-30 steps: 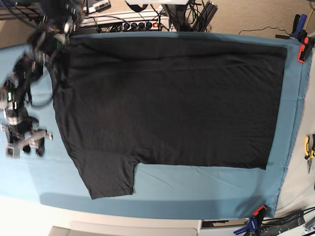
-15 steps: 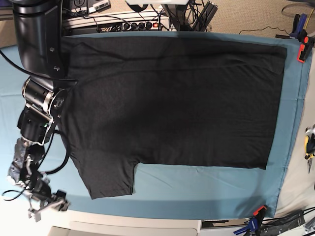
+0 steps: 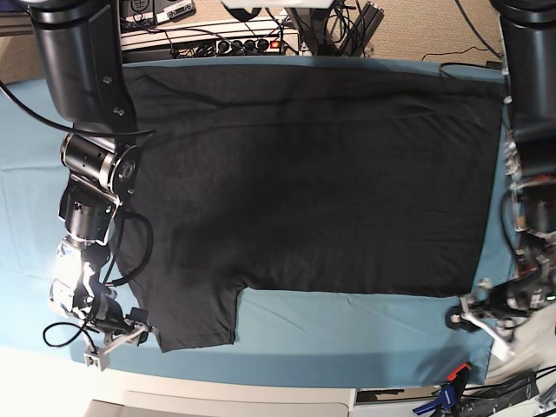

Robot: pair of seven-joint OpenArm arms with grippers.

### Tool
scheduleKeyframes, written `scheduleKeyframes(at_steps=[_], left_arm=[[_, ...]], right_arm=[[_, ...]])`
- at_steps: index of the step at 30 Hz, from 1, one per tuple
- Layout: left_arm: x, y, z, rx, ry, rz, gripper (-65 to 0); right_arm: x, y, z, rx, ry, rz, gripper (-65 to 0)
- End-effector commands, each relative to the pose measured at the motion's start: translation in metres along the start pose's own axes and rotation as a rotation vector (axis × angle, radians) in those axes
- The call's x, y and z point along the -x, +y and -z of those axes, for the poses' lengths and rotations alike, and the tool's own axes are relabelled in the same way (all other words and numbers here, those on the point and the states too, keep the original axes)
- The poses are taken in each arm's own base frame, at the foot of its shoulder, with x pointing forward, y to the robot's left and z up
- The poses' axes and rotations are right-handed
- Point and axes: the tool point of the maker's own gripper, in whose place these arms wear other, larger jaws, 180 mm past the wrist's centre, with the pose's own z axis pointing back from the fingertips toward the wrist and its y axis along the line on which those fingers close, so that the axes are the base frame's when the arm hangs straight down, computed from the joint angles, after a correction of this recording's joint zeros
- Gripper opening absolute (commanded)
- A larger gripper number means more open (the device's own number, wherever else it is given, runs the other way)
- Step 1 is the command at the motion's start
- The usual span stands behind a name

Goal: Fold the T-shirt properly
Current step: 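Swing both arms down alongside the shirt's sides, then lower both grippers onto the shirt's side edges near the hem and close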

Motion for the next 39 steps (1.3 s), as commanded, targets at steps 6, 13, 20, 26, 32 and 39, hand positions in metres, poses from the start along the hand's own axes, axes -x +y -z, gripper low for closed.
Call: scheduleKeyframes(at_steps=[6, 13, 20, 26, 32, 39], left_arm=[[0.006, 0.023, 0.005, -0.108, 0.000, -0.002, -36.7], [-0.001, 0.069, -0.025, -0.221, -0.015, -0.025, -38.3], [0.019, 0.094, -0.035, -0.250, 0.004, -0.071, -38.3], [0.041, 0.089, -0.025, -0.217, 0.027, -0.107, -38.3], [0.043, 0.074, -0.014, -0.158, -0.008, -0.174, -39.1], [0.040, 0.065, -0.009, -0.124, -0.029, -0.184, -39.2]], right_arm=[[-0.036, 0.001, -0.010, -0.004, -0.080, -0.005, -35.4], [-0.027, 0.000, -0.008, -0.003, -0.063, -0.004, -35.4], [0.005, -0.004, 0.000, 0.004, -0.028, 0.000, -35.4], [0.019, -0.006, 0.003, 0.007, -0.011, 0.002, -35.4], [0.018, -0.006, 0.003, 0.007, -0.012, 0.002, -35.4], [0.018, -0.006, 0.003, 0.007, -0.014, 0.002, -35.4]])
